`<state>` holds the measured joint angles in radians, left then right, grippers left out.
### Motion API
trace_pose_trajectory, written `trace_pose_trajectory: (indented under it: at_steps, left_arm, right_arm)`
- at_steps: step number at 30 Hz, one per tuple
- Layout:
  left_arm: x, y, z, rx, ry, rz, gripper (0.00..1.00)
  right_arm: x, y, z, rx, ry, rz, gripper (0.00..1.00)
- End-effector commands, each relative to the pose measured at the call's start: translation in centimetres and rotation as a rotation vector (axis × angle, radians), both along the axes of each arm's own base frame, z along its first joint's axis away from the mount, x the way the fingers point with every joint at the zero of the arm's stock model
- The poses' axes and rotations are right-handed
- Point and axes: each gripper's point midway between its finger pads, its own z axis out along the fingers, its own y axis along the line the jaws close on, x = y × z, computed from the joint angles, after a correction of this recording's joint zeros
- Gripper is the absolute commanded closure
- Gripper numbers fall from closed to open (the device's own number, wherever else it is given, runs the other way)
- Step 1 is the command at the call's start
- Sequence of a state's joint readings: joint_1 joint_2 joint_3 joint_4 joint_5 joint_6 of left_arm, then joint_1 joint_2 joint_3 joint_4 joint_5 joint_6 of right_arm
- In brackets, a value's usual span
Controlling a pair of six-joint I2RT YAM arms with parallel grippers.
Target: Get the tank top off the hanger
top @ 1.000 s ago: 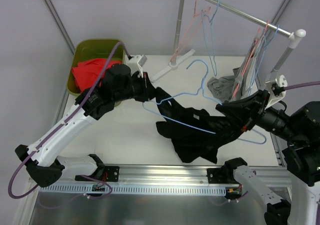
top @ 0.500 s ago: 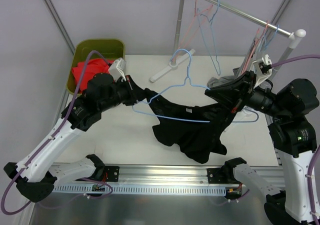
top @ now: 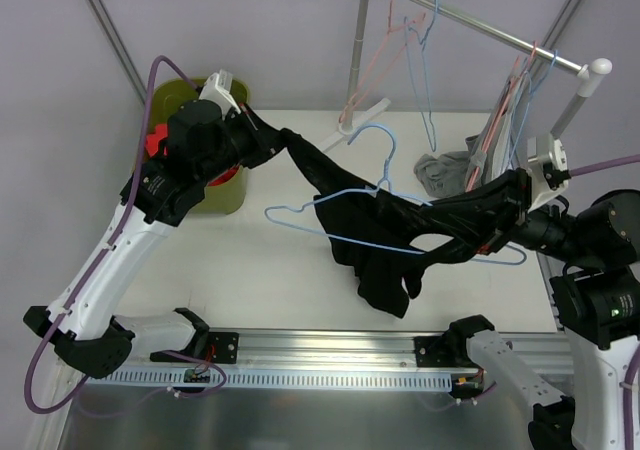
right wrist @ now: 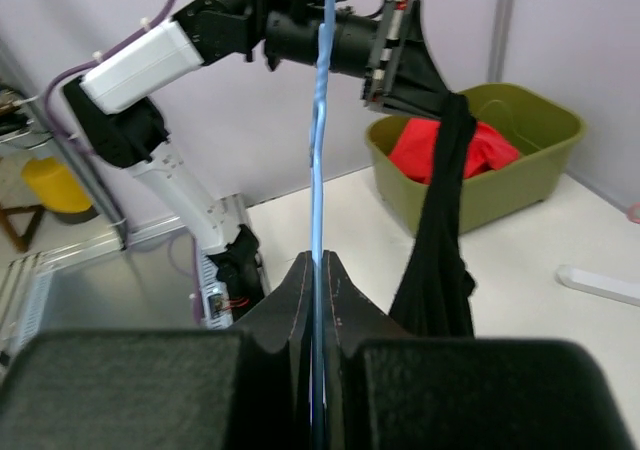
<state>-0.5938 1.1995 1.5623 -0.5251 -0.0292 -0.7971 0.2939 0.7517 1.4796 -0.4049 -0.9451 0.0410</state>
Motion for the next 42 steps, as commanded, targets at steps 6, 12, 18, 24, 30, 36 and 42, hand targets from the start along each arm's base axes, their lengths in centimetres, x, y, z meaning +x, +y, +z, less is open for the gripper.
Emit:
trace_pose_trajectory:
  at_steps: [6,12,18,24,30,36,42]
  left_arm:
    - [0.4,0.4,-3.1,-0.002,0.103,0.053,1.0]
    - [-2.5,-2.5,-4.7,-0.022,0.128,-0.098,1.0]
    - [-5.9,-5.7,-4.0,-0.043,0.034,-0.235,1.0]
    - [-11.9,-11.7,-6.0,0.06,-0.084,-0.7,1.0]
    - [-20.3,-14.7,-10.4,0.032,0.035,-1.213,1.0]
    - [-25.4,-15.0,-12.8,0.0,0.139,-1.466,1.0]
    - [-23.5,-12.1,-21.5,0.237,0.286,-1.213,1.0]
  right_arm:
    - [3.4,-4.9,2.5,0.131,-0.123,-0.444,0.99]
    - [4.8,-7.8,5.7,0.338,-0.181,-0.616,1.0]
    - [7.3,-10.0,8.1,0.53,-0.193,-0.74,1.0]
    - [10.4,-10.4,10.3,0.636,-0.164,-0.779,1.0]
    - [12.5,-11.3,12.1,0.751,-0.215,-0.822,1.0]
    - [12.9,-7.5,13.0,0.688,-0.413,-0.639,1.0]
    - [11.5,-7.3,15.4,0.585,-0.558,-0.652,1.0]
